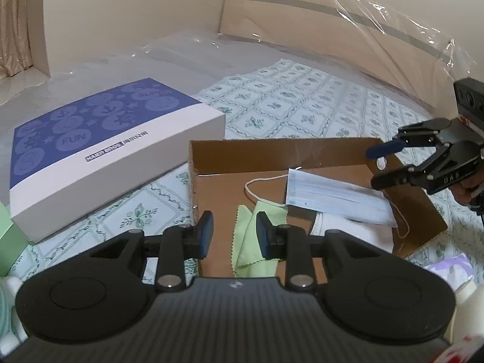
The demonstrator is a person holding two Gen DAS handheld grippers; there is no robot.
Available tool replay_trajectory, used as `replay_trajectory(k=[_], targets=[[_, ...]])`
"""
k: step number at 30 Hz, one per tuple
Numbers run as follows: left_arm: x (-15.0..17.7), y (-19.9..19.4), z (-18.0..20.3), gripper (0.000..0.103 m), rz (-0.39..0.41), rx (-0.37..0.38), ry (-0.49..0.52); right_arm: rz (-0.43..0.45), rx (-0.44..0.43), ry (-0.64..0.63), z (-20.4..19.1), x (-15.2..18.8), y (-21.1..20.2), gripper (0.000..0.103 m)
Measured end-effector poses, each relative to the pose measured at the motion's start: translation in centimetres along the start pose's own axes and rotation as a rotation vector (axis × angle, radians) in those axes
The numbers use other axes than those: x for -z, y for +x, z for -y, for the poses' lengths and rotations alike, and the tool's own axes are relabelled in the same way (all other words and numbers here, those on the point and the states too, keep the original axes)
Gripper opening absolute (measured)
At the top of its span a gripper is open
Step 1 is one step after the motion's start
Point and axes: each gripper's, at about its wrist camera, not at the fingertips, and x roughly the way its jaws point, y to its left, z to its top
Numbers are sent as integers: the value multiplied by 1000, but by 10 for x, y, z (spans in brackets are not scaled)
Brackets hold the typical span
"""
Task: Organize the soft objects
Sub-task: 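Open the left tool to drop the green cloth while the right tool releases the mask into the box, then move both open tools away from the box toward the white cloth and grey mask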
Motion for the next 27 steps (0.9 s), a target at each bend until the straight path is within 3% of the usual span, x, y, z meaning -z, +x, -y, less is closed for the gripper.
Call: replay_trajectory(k=[8,16,27], targets=[[9,-29,-3,27,-3,-71,-6,-20,25,-31,-8,5,-14,65],[49,-82,0,27,-60,-193,-44,-61,84,-75,-11,31,-53,65],[113,-162,61,27,-67,-324,-105,-65,105,-70,-30,92,-136,65]])
